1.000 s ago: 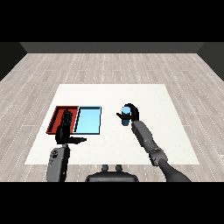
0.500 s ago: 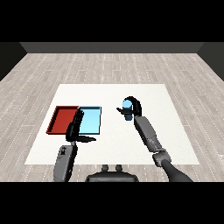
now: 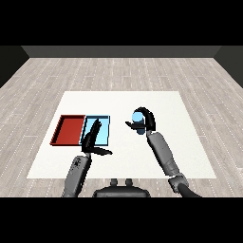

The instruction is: Pick the blue can and put it in the blue box

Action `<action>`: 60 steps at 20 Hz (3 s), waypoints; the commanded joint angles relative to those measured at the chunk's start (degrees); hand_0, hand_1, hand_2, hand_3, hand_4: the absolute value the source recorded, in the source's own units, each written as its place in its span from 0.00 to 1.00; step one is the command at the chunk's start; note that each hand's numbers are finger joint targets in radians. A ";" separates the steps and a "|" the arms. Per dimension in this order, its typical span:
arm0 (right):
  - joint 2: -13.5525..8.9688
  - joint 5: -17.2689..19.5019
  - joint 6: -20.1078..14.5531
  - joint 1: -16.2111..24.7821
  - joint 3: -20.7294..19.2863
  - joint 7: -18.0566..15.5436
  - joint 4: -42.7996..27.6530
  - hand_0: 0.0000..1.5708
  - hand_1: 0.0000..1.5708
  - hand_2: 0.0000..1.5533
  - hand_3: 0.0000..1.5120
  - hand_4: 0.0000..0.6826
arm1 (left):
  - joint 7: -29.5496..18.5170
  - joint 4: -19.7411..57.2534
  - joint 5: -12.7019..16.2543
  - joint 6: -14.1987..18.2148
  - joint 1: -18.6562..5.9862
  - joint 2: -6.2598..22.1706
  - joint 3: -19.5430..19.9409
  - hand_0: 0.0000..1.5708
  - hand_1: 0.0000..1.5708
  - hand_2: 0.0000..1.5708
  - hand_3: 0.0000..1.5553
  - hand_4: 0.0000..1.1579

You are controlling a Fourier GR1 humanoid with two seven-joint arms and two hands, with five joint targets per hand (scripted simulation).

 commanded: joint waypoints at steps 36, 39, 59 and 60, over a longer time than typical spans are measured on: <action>4.49 8.65 0.44 7.47 9.23 8.33 -17.30 0.94 0.94 0.94 0.92 0.90 | -2.43 18.64 11.00 10.29 -11.03 -0.11 -11.40 0.00 0.00 0.00 0.00 0.00; 4.50 9.11 -6.63 9.75 16.90 10.71 -20.83 0.95 0.95 0.94 0.93 0.89 | -0.26 18.11 13.96 13.39 -13.79 -0.11 -13.21 0.00 0.00 0.00 0.00 0.00; 4.50 -4.13 -10.03 5.64 20.09 3.31 -14.61 0.93 0.93 0.93 0.92 0.87 | -6.46 26.79 24.48 22.34 -22.58 -0.10 -23.98 0.00 0.00 0.00 0.00 0.00; 4.50 -5.86 -8.62 4.04 17.83 3.59 -13.88 0.93 0.93 0.94 0.92 0.87 | -11.75 31.51 24.64 21.10 -20.56 -0.10 -26.05 0.00 0.00 0.00 0.00 0.17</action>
